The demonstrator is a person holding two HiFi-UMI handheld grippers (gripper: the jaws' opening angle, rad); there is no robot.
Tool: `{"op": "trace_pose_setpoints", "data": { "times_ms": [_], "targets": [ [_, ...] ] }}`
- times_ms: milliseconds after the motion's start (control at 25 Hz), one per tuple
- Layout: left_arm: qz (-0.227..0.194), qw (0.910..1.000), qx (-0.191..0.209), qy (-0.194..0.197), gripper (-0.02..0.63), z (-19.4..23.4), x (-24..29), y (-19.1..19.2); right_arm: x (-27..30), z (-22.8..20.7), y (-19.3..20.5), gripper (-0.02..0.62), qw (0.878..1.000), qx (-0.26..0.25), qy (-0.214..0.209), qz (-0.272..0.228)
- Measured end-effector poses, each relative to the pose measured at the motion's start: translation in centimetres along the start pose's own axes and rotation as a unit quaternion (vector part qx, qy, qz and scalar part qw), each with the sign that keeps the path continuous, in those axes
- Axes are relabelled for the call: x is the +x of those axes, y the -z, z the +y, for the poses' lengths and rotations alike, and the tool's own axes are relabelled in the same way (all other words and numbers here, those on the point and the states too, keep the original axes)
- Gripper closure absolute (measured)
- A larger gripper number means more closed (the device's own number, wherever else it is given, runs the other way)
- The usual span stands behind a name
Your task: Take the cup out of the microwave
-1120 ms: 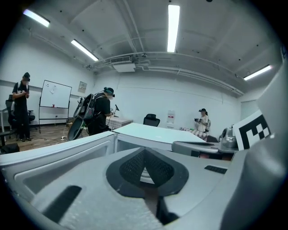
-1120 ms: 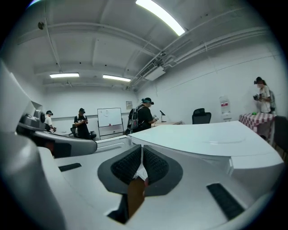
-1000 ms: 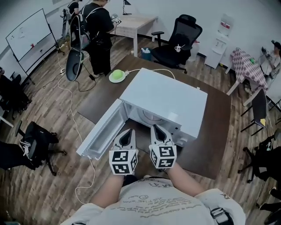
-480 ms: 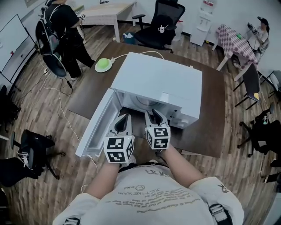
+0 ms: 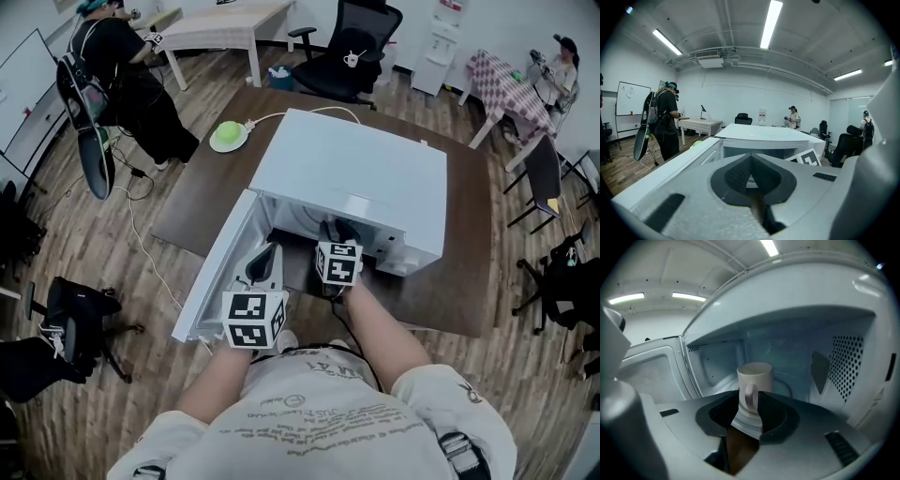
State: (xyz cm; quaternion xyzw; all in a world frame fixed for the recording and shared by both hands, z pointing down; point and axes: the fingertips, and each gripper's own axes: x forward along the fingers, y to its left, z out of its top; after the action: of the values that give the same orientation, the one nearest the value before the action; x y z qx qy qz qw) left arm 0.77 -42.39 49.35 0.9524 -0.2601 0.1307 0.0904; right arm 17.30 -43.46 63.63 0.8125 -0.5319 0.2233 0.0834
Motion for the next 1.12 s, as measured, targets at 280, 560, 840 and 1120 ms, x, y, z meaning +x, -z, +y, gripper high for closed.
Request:
{"op": "trace_pose_setpoints", "data": {
  "times_ms": [280, 560, 840, 1120],
  "targets": [
    [0.006, 1.0, 0.004, 0.002, 0.597, 0.7, 0.9, -0.1, 1.9, 0.4, 1.3, 0.469, 1.0, -0.012, -0.002, 0.027],
    [0.01, 0.9999, 0.0, -0.007, 0.597, 1.4, 1.1, 0.2, 2.8, 1.5, 1.1, 0.469, 0.999, -0.04, -0.013, 0.021],
    [0.013, 0.9996, 0.001, -0.024, 0.597, 2.0, 0.6, 0.6, 3.5, 2.3, 1.0, 0.472, 0.996, -0.087, -0.021, 0.004],
    [0.018, 0.9989, 0.003, -0.044, 0.597, 2.6, 0.1, 1.0, 4.4, 3.0, 0.8, 0.535, 0.995, -0.097, -0.028, -0.007]
  ]
}}
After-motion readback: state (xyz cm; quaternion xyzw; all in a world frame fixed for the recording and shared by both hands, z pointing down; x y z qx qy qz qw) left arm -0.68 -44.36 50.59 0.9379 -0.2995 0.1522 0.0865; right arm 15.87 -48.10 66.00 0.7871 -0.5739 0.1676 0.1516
